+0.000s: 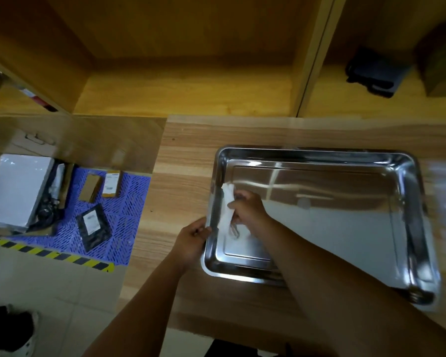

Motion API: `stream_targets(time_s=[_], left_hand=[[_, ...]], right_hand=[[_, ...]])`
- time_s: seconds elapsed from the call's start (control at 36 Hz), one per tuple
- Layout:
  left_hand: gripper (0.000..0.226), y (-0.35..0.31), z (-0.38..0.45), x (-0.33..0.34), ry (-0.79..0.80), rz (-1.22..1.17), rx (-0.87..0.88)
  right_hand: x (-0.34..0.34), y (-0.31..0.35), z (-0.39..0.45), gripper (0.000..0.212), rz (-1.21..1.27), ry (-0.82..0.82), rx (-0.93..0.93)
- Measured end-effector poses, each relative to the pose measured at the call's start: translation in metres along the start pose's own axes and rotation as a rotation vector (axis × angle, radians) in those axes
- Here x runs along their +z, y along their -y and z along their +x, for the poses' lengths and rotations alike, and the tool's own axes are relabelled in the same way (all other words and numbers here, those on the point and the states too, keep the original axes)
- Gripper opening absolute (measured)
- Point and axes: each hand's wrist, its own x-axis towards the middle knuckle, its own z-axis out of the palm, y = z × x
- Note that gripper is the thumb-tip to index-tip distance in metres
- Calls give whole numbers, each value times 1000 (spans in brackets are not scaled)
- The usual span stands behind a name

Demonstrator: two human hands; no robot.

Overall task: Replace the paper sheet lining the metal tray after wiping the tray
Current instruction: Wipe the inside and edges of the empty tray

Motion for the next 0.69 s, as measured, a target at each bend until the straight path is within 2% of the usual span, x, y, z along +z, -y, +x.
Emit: stream_targets(time_s=[0.06, 0.19, 0.25, 0.33, 0.36, 0.5, 0.56, 0.69], left_hand=[[25, -4, -1, 1, -2, 9, -2], [23, -9, -6, 3, -22, -70, -17], [23, -9, -8, 5, -27, -64, -11], [26, -8, -8, 7, -59, -31, 2], [27, -9, -8, 8, -63, -25, 4], [43, -17, -6, 5, -2, 15, 81], [39, -20, -4, 1, 17, 84, 109], [37, -20, -3, 0, -18, 63, 67]], right_hand=[[-22, 9, -5, 23, -13, -69, -36], [-105, 22, -21, 24, -99, -430, -91], [-141, 21, -31, 24, -221, -583, -87], [-191, 18, -47, 27, -573, -881, -106], [-206, 18, -52, 28, -661, -928, -112], [-246, 11, -50, 38, -864, -891, 20], [-243, 12, -42, 38, -861, -865, 22], [-226, 14, -18, 42, -768, -880, 58]])
